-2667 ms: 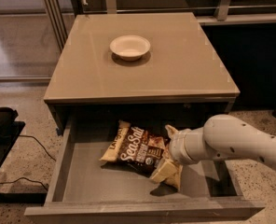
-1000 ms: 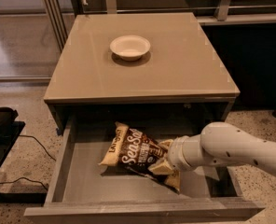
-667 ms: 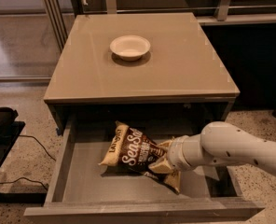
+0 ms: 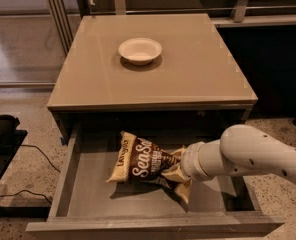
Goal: Pick brown chip bag from top drawer and place on counter
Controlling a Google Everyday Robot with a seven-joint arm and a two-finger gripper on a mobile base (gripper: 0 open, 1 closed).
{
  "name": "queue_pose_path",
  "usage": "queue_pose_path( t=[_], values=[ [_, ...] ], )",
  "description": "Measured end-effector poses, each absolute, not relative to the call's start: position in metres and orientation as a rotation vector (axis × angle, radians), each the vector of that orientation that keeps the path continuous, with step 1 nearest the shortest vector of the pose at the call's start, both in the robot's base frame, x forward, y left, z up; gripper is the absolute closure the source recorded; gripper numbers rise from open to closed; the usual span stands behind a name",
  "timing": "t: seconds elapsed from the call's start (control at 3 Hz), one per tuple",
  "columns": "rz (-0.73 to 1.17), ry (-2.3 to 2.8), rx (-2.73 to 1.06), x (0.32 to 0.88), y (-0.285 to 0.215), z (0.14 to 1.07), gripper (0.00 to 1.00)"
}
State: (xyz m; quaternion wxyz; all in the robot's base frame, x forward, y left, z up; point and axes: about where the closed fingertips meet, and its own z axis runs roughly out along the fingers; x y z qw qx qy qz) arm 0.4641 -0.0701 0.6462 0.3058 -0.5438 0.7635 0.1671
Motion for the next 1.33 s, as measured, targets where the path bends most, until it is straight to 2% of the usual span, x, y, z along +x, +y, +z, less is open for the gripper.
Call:
queue_pose_path(
  t=[0.67, 1.33],
  values=[
    [0.383, 1.850, -1.514, 0.444, -0.094, 0.744, 1.00],
    [0.189, 1.757, -1.556, 0.469, -0.125, 0.868, 1.00]
  ],
)
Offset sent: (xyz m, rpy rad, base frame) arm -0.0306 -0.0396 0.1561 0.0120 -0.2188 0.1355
